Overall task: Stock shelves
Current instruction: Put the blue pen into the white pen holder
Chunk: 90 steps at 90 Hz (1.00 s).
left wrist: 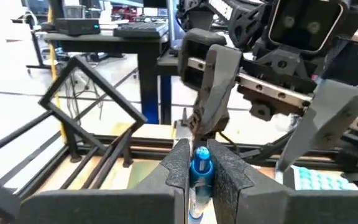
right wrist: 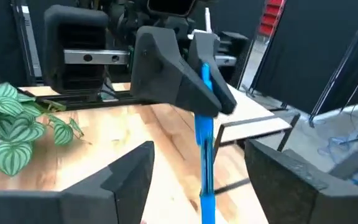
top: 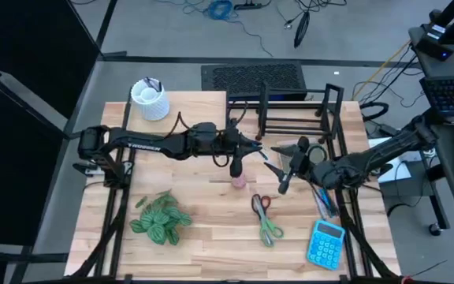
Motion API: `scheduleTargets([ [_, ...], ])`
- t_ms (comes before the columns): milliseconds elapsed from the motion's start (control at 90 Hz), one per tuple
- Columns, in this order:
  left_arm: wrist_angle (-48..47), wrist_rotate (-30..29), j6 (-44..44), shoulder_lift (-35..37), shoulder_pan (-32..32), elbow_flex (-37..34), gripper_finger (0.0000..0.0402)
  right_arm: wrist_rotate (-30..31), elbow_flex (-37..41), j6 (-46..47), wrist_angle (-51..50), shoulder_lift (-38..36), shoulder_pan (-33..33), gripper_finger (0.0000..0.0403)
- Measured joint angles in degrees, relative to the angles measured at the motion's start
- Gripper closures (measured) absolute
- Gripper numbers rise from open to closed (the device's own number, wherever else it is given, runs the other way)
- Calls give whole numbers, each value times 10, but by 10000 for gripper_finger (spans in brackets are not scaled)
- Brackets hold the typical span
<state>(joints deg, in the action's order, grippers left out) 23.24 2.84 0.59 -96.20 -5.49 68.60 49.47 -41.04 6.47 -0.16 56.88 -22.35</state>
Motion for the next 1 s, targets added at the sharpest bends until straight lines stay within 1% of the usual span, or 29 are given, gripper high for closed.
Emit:
scheduleTargets([
  [111,-17,-3,-3,7,-7,0,384,-4,0,52,-73,-22,1,168],
  [222,-41,-12,-11,18,-10,0,384,-35,0,105,-146,-32,1,167],
  [322,-70,-36,-16,29,-11,0,384,-68,1,157,-215,-27,1,167],
  [456,-116,-75,-28,54,-12,0,384,-102,14,222,-270,-11,1,167],
  [589,-162,-129,-43,81,-12,0,384,-123,41,260,-267,4,0,167],
  [722,-200,-179,-45,113,-14,0,384,-124,65,295,-266,20,0,167],
  [822,-242,-224,-45,132,-17,0,384,-123,79,308,-248,29,0,167],
  [922,-281,-252,-44,148,-24,0,384,-123,91,321,-236,37,0,167],
  [1000,-287,-273,-41,162,-29,-4,384,-124,100,335,-236,43,-2,167],
])
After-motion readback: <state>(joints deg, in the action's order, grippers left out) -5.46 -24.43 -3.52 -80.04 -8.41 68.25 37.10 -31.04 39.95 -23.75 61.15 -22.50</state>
